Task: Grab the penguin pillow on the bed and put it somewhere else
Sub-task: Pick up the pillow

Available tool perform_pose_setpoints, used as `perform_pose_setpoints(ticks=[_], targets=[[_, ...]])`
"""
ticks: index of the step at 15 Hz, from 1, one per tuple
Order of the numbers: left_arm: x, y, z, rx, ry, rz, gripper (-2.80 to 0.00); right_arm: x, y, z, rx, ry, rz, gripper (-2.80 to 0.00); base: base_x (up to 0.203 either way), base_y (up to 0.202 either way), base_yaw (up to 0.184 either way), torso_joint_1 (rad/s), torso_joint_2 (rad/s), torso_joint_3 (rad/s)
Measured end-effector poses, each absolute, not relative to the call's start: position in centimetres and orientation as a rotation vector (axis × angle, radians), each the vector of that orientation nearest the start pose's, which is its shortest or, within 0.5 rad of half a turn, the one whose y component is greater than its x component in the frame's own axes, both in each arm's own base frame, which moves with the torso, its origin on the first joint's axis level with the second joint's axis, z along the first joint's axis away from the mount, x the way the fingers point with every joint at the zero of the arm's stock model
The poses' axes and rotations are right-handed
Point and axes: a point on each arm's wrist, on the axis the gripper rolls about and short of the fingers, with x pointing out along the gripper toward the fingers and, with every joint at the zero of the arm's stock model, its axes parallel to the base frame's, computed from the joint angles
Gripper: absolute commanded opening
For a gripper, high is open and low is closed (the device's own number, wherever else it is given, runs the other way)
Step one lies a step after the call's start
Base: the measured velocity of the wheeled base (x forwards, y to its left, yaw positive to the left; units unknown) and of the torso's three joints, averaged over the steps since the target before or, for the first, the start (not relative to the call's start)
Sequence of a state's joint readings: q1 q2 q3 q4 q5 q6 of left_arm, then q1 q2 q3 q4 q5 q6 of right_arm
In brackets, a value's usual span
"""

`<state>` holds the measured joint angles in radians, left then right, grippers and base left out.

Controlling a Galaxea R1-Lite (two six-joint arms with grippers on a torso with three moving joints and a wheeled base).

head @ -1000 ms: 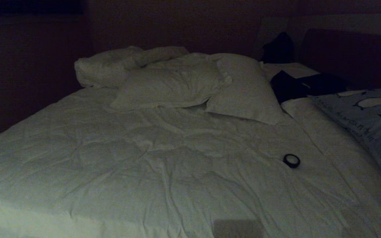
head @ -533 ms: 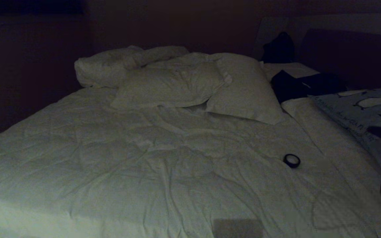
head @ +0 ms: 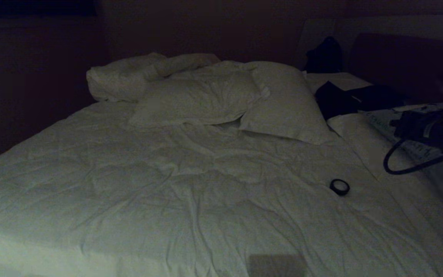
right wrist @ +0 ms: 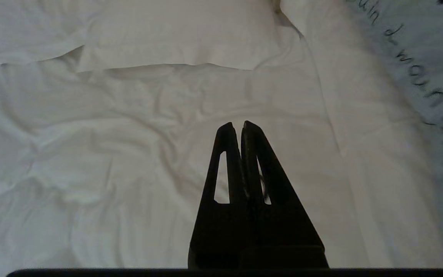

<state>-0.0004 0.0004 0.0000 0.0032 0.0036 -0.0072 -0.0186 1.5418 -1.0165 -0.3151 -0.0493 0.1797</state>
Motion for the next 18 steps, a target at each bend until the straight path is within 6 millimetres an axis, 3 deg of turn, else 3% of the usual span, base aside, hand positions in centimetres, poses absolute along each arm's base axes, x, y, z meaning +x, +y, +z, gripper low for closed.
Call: perform_pose_setpoints(ticks=[9, 18], targets=[[-2.3, 0.0, 7.5, -0.007, 0.003, 0.003, -2.80, 34.4, -4.0, 23.2, 0.178, 0.170, -0.173, -2.80, 0.000, 0.000, 0.000, 0.000, 0.00, 0.000], [-2.3, 0.0, 7.5, -0.008, 0.004, 0.004, -2.80, 36.5, -9.0, 20.8, 0.156, 0.203, -0.295, -2.80, 0.000, 0.000, 0.000, 0.000, 0.00, 0.000]])
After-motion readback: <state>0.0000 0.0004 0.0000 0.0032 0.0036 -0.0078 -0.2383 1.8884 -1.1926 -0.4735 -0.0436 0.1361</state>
